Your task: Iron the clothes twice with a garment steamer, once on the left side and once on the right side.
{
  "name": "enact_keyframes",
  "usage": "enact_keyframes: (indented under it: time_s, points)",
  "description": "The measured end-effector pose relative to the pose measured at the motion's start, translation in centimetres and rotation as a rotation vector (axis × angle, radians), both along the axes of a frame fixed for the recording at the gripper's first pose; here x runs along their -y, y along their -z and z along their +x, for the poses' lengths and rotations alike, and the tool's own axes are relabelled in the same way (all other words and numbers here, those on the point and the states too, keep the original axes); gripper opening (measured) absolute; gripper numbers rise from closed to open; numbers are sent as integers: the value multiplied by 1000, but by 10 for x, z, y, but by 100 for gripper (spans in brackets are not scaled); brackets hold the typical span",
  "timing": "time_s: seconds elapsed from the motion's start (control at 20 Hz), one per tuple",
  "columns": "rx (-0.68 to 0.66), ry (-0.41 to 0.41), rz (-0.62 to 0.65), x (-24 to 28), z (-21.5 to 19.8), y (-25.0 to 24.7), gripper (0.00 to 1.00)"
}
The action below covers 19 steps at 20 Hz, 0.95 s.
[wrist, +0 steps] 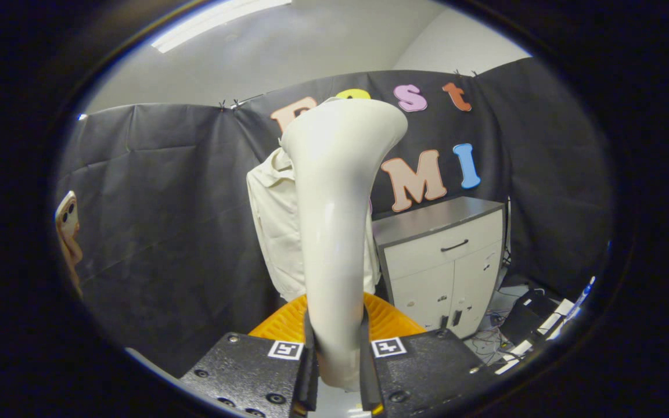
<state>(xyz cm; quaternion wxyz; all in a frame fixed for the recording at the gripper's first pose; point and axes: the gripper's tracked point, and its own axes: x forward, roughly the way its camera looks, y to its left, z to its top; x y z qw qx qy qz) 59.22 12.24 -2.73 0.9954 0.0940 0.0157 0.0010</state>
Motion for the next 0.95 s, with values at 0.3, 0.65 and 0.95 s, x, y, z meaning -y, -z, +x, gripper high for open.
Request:
enact_keyframes:
  time_s: [0.3, 0.65, 0.95]
  points:
    - [-3, 10, 16, 1, 1, 0, 29]
    - [-8, -1, 16, -2, 1, 1, 29]
    - [-21, -14, 11, -6, -1, 4, 29]
